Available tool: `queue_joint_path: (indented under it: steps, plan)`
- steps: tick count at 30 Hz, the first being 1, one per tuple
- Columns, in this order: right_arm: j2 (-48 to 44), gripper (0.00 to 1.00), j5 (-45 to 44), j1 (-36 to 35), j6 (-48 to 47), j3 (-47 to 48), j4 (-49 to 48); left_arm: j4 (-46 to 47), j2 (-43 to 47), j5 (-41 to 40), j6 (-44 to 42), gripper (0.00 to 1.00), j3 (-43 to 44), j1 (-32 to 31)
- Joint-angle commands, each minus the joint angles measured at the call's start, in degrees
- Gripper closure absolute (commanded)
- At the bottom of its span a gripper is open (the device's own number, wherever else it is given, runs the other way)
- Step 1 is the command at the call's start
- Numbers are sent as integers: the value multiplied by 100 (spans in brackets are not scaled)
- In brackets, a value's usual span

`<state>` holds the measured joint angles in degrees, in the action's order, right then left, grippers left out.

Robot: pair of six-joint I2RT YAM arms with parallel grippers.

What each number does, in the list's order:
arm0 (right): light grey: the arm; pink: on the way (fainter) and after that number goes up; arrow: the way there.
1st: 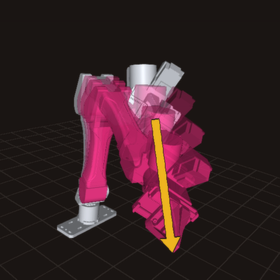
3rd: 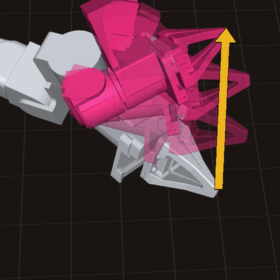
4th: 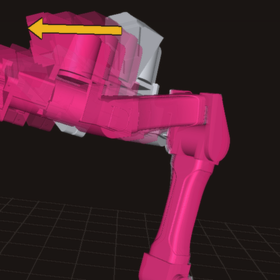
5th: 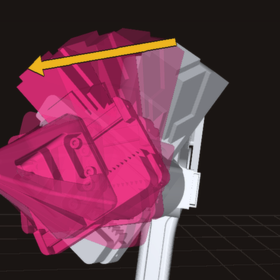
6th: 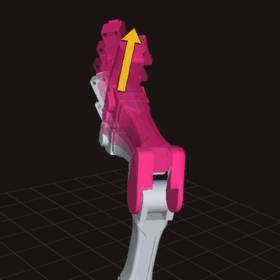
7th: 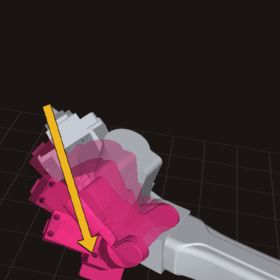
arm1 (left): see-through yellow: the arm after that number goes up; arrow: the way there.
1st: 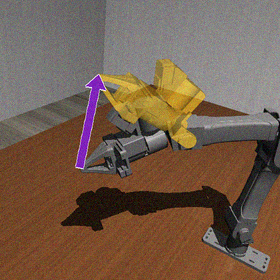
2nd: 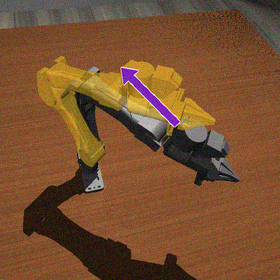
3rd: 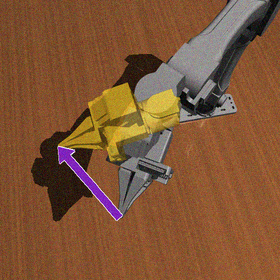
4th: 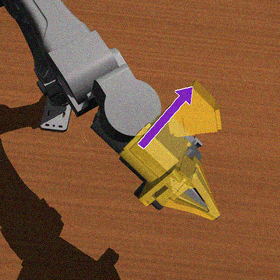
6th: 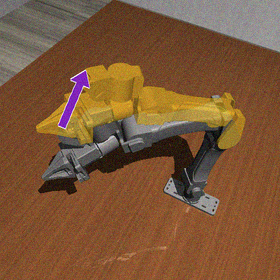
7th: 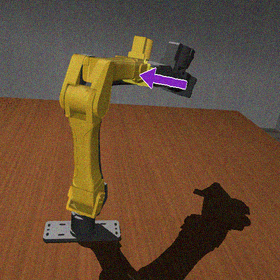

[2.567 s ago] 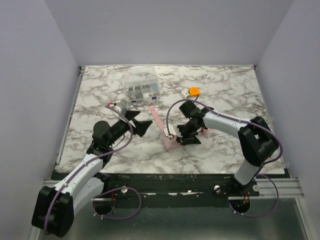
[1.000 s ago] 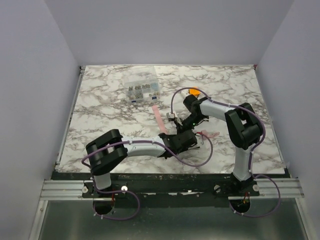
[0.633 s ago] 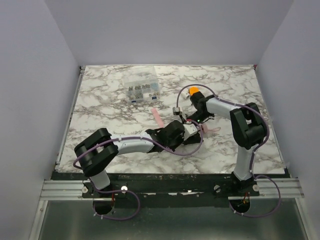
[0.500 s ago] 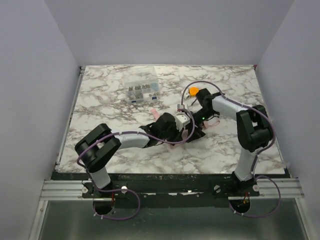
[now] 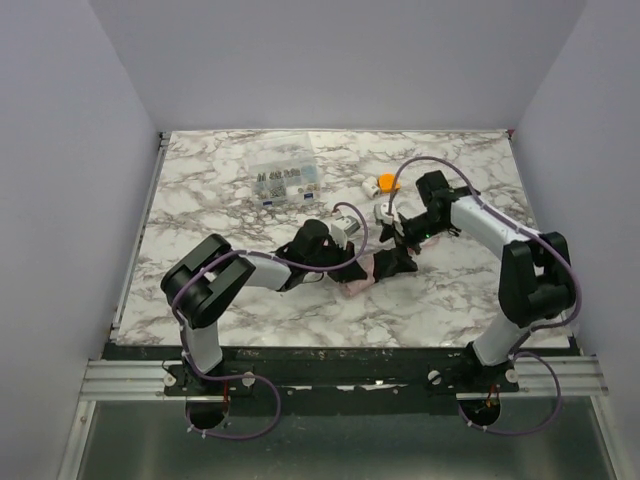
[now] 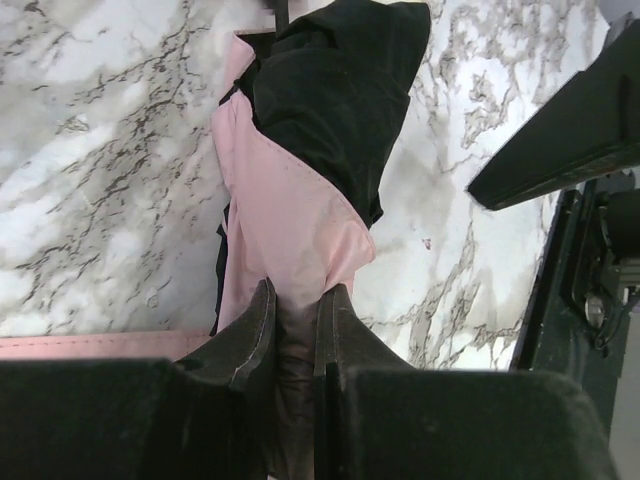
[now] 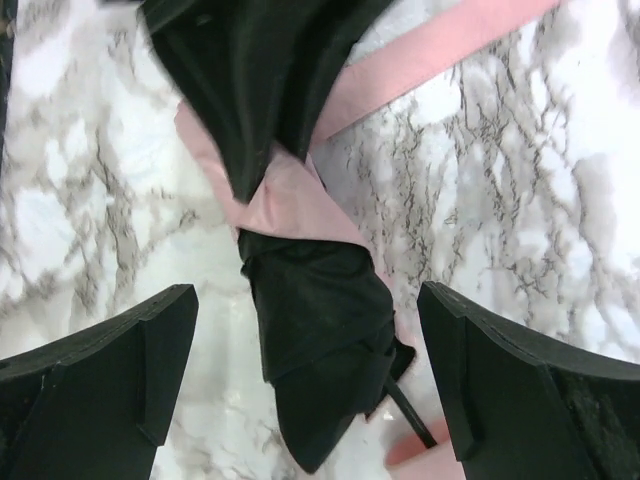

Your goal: Put away the umbrella

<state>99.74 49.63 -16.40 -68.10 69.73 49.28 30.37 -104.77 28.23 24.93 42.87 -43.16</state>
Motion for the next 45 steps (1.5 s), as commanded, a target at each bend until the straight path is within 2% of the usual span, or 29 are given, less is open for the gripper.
queue_joint_path:
  steps: [1, 3, 6, 10, 14, 18, 21, 23, 26, 29, 32, 36, 40, 43, 45]
  plan:
    - [-865, 0, 592, 148, -3099, -1037, 147, -2209, -1088, 163, 6, 100, -649, -130]
    - [-1034, 1, 354, 87, -3796, -1596, -327, -2241, -1171, 205, 97, 100, -621, -132]
    - [-863, 0, -240, -142, -4028, -1843, -840, -2142, -1259, 315, 199, 100, -637, -115]
    - [-665, 4, -680, -302, -3748, -2144, -1682, -1925, -1347, 495, 360, 100, -677, -75]
    - [-512, 18, -1630, -606, -3378, -2573, -2450, -1667, -1384, 657, 501, 100, -748, 51]
    - [-313, 41, -2396, -877, -3221, -2803, -2657, -1430, -1280, 780, 628, 98, -789, 234]
    - [-247, 59, -2628, -987, -3004, -2730, -2497, -1079, -1098, 863, 855, 89, -887, 418]
    - [-167, 66, -2807, -1055, -2964, -2631, -2179, -614, -800, 913, 1123, 76, -1065, 561]
    - [29, 84, -2882, -1118, -2822, -2401, -1534, -118, -163, 857, 1405, 60, -1219, 733]
    - [250, 88, -2814, -1146, -2561, -2189, -910, -57, 623, 606, 1415, 45, -1222, 873]
    - [432, 91, -2867, -1156, -2345, -2094, -524, -562, 1258, 128, 1183, 41, -1061, 967]
    - [670, 91, -2792, -1181, -2044, -1857, 117, -1061, 2143, -1053, 977, 39, -1227, 993]
    - [1110, 91, -2469, -1212, -1790, -1327, 1011, -47, 3337, -1877, 924, 40, -2457, 958]
    - [1512, 91, -2449, -1364, -1490, -1062, 1325, 1359, 4023, -1948, 381, 40, -3385, 660]
    - [1764, 91, -2508, -1517, -1209, -913, 1347, 1808, 4271, -1824, -241, 39, -3659, 340]
